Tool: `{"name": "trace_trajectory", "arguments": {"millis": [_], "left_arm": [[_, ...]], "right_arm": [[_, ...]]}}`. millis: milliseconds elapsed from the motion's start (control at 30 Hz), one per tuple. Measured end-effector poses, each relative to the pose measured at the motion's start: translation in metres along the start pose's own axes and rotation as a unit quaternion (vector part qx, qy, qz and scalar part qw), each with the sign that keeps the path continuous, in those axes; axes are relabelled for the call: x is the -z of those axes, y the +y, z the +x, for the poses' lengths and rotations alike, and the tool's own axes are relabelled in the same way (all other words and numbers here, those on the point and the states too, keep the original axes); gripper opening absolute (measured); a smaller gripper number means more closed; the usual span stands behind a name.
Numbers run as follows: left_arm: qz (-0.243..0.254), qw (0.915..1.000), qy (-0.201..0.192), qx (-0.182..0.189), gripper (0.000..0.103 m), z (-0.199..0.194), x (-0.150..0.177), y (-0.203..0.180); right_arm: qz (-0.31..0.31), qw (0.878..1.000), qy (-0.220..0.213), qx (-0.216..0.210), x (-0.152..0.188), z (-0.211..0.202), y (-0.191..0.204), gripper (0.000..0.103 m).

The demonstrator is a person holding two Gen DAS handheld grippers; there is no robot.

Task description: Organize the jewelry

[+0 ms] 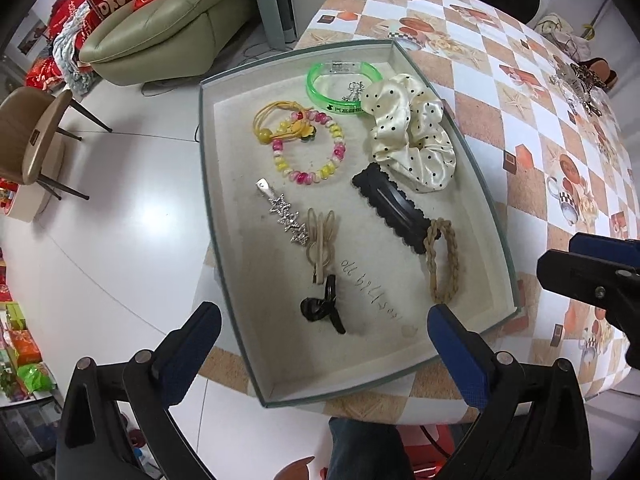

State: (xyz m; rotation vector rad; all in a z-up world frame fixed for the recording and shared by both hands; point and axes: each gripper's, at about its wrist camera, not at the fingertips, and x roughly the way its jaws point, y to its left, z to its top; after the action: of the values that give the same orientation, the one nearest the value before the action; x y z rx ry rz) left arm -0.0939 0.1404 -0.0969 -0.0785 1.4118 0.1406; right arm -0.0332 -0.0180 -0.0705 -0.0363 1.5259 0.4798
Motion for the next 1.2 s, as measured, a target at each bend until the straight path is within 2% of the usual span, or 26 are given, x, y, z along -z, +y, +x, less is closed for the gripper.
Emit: {"name": "trace_trajectory", "arguments": {"millis": [67, 233, 467, 700, 967, 1067, 1200], "left_arm": [[0.000, 1.0000, 0.001, 0.002, 0.103, -0.002, 0.002, 0.001], [-0.006, 0.9999, 0.004, 0.008, 0.103, -0.006, 0.009, 0.006], [-0.018, 0.9997, 0.002, 0.016, 0.103, -0.012, 0.015, 0.016], [-0.026, 0.9993, 0.004, 0.026, 0.103, -0.021, 0.018, 0.027], [-0.013, 0.9997, -0.006, 0.019, 0.103, -0.041, 0.022, 0.032], [-0.019, 0.9996, -0.013, 0.018, 0.103, -0.052, 0.019, 0.039], [-0.029, 0.9993, -0.021, 0.012, 0.103, -0.067, 0.013, 0.046]], "right_arm": [[-0.002, 1.000, 0.003, 0.004, 0.000, 0.001, 0.001, 0.059], [-0.008, 1.000, 0.017, 0.013, 0.003, 0.004, 0.006, 0.070], [-0.019, 0.999, 0.021, 0.024, 0.005, 0.004, 0.014, 0.079], [-0.026, 0.999, 0.022, 0.034, 0.005, 0.001, 0.020, 0.080], [-0.032, 0.998, 0.016, 0.045, 0.002, -0.011, 0.026, 0.081], [-0.035, 0.998, 0.007, 0.044, -0.001, -0.022, 0.032, 0.090], [-0.047, 0.998, -0.003, 0.048, -0.006, -0.035, 0.040, 0.090]]}}
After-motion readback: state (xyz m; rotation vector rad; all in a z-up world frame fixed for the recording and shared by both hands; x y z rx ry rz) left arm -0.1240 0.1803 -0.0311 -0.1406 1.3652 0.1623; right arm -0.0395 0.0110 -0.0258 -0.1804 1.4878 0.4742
